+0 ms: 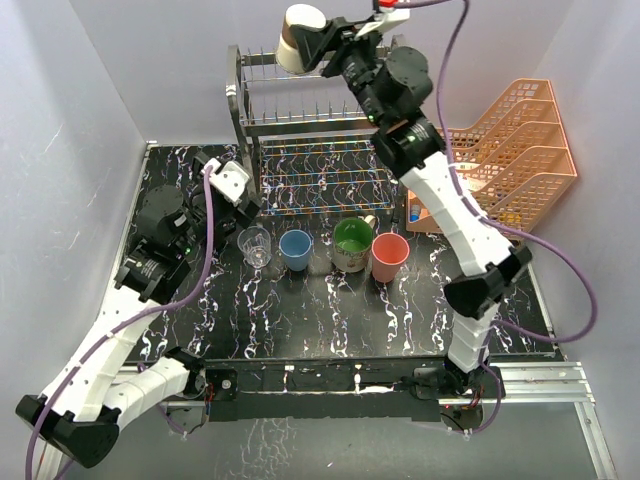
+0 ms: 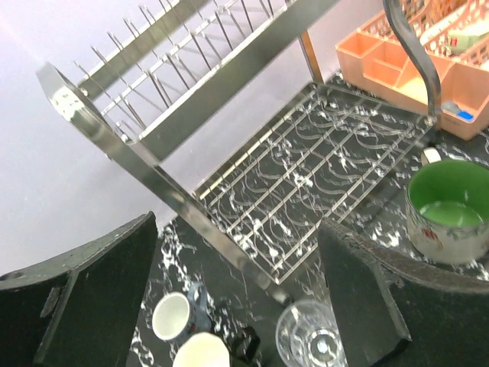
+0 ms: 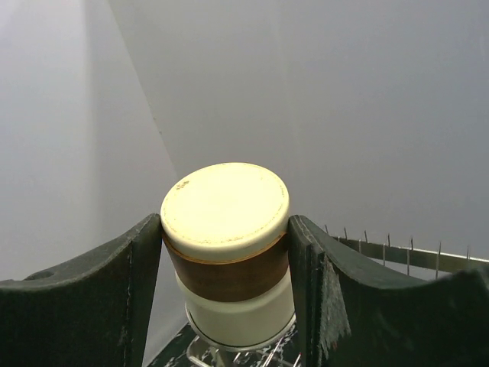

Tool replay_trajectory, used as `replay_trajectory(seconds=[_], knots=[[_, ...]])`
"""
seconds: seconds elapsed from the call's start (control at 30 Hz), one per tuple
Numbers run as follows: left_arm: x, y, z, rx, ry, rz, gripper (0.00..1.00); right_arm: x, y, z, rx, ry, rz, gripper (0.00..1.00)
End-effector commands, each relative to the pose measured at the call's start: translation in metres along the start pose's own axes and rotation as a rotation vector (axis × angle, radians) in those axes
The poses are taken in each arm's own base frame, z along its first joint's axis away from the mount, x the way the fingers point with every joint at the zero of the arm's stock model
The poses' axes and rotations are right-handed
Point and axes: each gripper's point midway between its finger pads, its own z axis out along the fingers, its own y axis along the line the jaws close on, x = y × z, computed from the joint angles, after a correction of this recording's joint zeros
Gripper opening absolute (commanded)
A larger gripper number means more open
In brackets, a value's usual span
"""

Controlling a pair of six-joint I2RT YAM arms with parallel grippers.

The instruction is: Unload the cups from the dish rack

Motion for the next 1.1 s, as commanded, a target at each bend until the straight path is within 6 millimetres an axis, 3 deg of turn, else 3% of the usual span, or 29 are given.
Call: replay_trajectory(seconds=[0.0, 0.03, 0.17, 0.23, 0.5, 0.73, 1.07], knots=[[-0.037, 0.015, 0.012, -0.052, -0.172, 0.032, 0.83, -0.04, 0.026, -0.032, -0.061, -0.028, 0.143, 0.25], [-0.04, 0.014, 0.015, -0.041, -0.188, 0.046, 0.83, -0.048, 0.03, -0.045, -0.069, -0.025, 0.172, 0.25], [-0.049, 0.009, 0.025, -0.003, -0.236, 0.096, 0.83, -0.031, 0.037, -0.086, -0.063, 0.05, 0.299, 0.23], [-0.052, 0.007, 0.025, 0.008, -0.265, 0.129, 0.83, -0.008, 0.038, -0.108, -0.053, 0.103, 0.353, 0.23], [-0.05, -0.025, 0.009, 0.135, -0.352, 0.213, 0.8, 0.049, 0.05, -0.168, -0.009, 0.269, 0.611, 0.15], [-0.033, -0.054, -0.009, 0.26, -0.34, 0.252, 0.76, 0.089, 0.068, -0.184, -0.009, 0.355, 0.838, 0.11], [-0.003, -0.066, -0.019, 0.289, -0.27, 0.264, 0.62, 0.129, 0.092, -0.207, 0.039, 0.423, 1.091, 0.08]])
